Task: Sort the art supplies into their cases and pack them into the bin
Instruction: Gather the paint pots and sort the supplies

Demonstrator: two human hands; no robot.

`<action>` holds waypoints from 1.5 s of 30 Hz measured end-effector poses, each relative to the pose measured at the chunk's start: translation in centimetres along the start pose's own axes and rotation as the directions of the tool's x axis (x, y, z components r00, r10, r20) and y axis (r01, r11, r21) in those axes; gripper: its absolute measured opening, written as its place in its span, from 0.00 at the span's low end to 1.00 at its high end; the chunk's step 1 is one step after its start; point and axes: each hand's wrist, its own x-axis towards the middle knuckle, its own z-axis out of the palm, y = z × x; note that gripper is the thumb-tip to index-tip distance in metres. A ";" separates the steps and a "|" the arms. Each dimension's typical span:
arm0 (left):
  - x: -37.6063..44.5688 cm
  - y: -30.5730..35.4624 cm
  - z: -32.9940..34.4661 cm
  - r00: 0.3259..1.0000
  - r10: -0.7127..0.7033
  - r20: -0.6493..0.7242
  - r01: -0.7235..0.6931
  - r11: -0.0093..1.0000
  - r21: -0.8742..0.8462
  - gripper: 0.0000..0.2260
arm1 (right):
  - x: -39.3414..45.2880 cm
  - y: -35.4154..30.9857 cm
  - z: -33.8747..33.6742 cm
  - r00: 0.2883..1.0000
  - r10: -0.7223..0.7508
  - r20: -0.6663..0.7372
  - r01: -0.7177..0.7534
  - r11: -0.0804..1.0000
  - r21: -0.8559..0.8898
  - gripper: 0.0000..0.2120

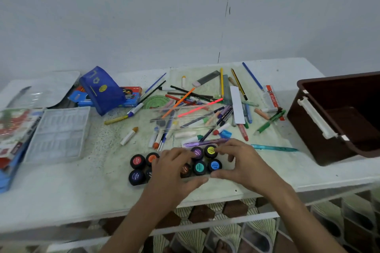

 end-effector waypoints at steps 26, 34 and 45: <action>0.0 -5.4 -10.3 0.934 -0.341 -0.108 0.320 0.932 -0.173 0.44 | 1.1 -2.6 -1.2 0.962 0.123 -0.242 -0.071 0.975 0.210 0.36; -6.0 -5.7 -7.2 0.918 -0.397 -0.005 0.389 0.900 -0.199 0.42 | -3.1 -2.1 1.8 0.971 0.176 -0.164 -0.140 0.968 0.208 0.38; -5.7 -5.3 -6.7 0.915 -0.401 -0.038 0.389 0.904 -0.180 0.43 | -2.8 -1.8 3.0 0.957 0.213 -0.200 -0.181 0.969 0.167 0.36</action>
